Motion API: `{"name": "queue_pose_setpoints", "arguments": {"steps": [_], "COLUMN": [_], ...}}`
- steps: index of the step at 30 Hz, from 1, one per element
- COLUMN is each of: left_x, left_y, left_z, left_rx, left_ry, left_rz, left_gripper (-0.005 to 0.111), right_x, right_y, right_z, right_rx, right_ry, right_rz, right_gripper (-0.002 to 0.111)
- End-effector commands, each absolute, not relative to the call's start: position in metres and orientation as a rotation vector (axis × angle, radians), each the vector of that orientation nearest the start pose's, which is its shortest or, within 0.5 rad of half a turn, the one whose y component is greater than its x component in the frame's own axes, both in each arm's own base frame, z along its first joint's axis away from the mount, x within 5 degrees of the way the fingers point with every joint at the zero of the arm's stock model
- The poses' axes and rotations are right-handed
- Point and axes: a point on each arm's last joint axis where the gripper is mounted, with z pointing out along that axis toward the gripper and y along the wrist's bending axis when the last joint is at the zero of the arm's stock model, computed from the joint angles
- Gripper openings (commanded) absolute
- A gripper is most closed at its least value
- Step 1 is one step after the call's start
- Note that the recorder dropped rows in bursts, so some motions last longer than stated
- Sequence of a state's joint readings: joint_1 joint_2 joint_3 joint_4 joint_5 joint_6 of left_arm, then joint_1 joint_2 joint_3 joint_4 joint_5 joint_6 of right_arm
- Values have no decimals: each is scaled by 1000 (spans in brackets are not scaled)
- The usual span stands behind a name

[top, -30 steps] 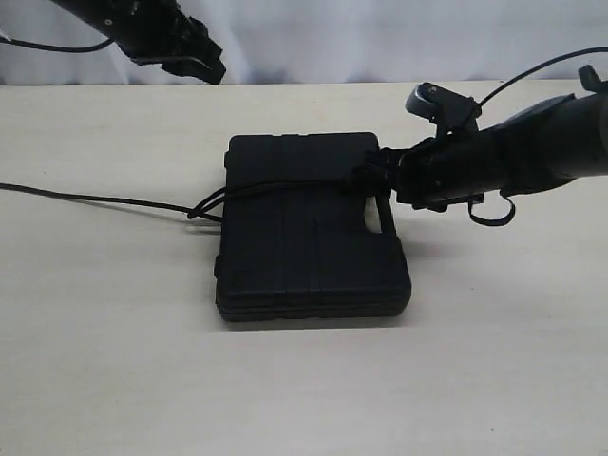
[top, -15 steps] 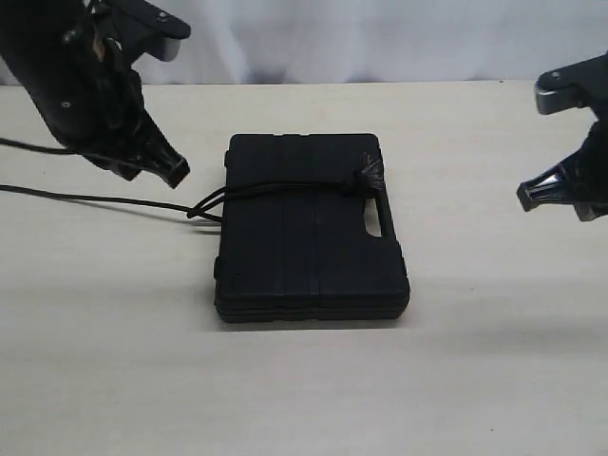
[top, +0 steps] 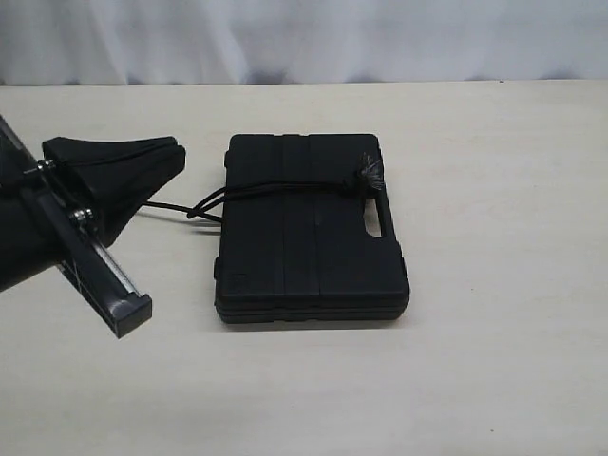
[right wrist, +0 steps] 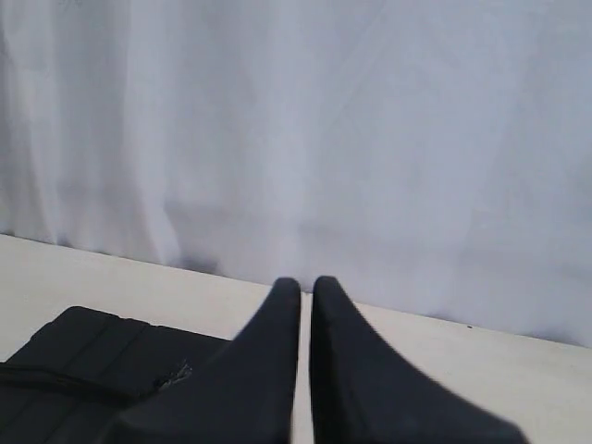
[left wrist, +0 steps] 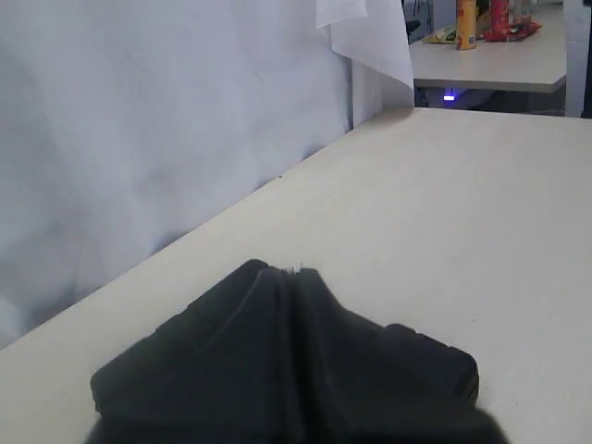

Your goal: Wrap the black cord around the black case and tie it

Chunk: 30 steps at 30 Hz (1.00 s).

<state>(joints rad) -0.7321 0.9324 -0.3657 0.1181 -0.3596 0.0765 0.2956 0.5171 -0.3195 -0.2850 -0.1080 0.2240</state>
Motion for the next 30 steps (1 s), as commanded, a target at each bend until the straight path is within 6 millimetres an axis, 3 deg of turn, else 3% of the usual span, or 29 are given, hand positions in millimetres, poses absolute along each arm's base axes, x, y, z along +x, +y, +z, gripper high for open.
{"name": "queue_pose_setpoints", "arguments": {"steps": [1,8,13,18,20,25,30], "left_x": [134,133,101,75,72,59,48], "left_y": [-126,-125,-98,-74,-69,-53,-41], "left_z": [263,262,235,208,209,197,197], "left_rx": [801,802,775,757,735,652,607], "left_ry": [1538,1539,1473,1443,1440,1630,1603], "left_rz": [-434,-433,-456,-462,-464,-513,-520], "left_gripper": [0,0,0,0,0,0,0], "right_x": [103,98,77,69,66,55,55], "right_y": [33,32,25,23,22,13,11], "right_z": [286,280,238,213,212,197,194], "right_rx": [-286,-288,-250,-252,-248,-196,-170], "right_ry": [1559,1529,1543,1553,1530,1652,1688], "right_rz": [207,215,245,245,246,211,188], "right_gripper": [4,4,4,4,4,4,4]}}
